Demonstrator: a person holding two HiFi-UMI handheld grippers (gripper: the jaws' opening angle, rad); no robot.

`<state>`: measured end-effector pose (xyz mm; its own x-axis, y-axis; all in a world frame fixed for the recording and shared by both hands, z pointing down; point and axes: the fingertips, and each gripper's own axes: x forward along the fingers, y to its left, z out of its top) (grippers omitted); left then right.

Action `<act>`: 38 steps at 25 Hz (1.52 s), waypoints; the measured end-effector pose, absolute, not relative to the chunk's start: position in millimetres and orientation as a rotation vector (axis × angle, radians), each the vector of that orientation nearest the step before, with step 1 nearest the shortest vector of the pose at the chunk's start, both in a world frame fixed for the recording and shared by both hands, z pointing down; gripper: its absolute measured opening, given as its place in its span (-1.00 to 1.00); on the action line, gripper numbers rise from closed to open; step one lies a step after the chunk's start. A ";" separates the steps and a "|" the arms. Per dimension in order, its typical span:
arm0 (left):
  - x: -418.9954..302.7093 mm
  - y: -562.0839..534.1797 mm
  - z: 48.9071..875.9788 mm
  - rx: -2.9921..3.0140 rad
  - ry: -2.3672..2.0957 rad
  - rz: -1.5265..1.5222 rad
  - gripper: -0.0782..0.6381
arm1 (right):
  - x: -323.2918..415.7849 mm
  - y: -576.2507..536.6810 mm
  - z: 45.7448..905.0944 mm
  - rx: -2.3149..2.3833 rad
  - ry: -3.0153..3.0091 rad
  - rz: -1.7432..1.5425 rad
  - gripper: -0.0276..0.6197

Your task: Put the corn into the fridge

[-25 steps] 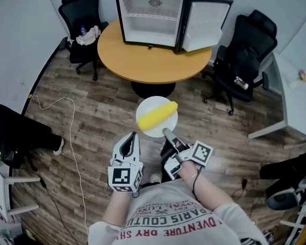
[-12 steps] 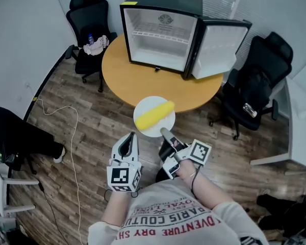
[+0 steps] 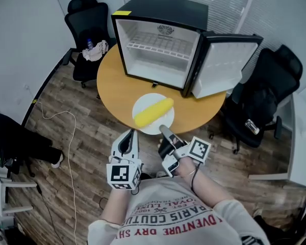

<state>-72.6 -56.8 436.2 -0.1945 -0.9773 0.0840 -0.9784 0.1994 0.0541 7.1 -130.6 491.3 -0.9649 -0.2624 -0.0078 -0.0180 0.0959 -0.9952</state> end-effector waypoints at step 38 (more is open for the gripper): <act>-273.3 -313.6 444.3 2.370 -1.878 0.086 -0.69 | -153.4 -356.9 493.0 -0.749 1.834 -1.746 -0.80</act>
